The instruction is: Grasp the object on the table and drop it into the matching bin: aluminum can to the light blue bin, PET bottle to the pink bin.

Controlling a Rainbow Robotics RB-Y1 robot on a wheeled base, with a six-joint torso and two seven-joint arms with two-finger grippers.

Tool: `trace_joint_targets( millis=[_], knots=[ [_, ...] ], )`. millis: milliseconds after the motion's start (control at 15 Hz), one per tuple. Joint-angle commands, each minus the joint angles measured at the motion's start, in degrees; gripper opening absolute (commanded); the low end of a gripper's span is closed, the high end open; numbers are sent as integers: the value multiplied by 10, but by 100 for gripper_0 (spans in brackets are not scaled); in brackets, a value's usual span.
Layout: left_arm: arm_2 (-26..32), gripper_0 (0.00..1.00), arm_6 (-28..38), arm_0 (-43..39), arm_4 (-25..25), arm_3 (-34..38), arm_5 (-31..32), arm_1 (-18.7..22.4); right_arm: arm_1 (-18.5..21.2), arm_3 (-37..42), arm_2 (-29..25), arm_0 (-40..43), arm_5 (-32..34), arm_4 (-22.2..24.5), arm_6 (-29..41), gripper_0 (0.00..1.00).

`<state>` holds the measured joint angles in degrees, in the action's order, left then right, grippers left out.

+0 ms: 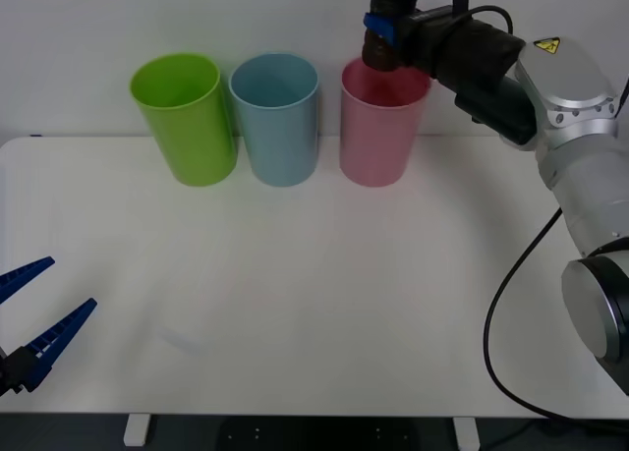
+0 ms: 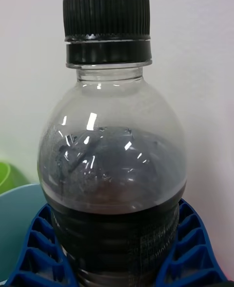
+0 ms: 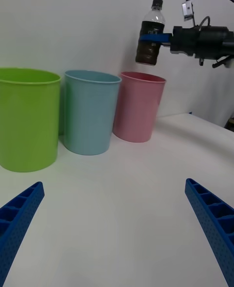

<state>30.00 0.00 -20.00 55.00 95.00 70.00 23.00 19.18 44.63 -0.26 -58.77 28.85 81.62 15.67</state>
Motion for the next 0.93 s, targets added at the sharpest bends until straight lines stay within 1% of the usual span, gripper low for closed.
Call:
trace_joint_targets(
  millis=[67,333,400,467,533,600,933],
  knots=[
    [0,100,0,0,0,0,0,0,-7,-2,1,0,-23,4,-6,5],
    [0,100,0,0,0,0,0,0,-8,-2,0,0,-23,5,-6,18],
    [0,100,0,0,0,0,0,0,-8,-2,0,0,-23,4,-7,27],
    [0,100,0,0,0,0,0,0,-8,-2,0,0,-22,4,-9,40],
    [0,100,0,0,0,0,0,0,-7,-2,0,0,-22,5,-12,72],
    [0,100,0,0,0,0,0,0,-8,-2,0,0,-20,5,-15,100],
    [0,100,0,0,0,0,0,0,-5,-2,0,2,1,-6,-27,100]
  ],
)
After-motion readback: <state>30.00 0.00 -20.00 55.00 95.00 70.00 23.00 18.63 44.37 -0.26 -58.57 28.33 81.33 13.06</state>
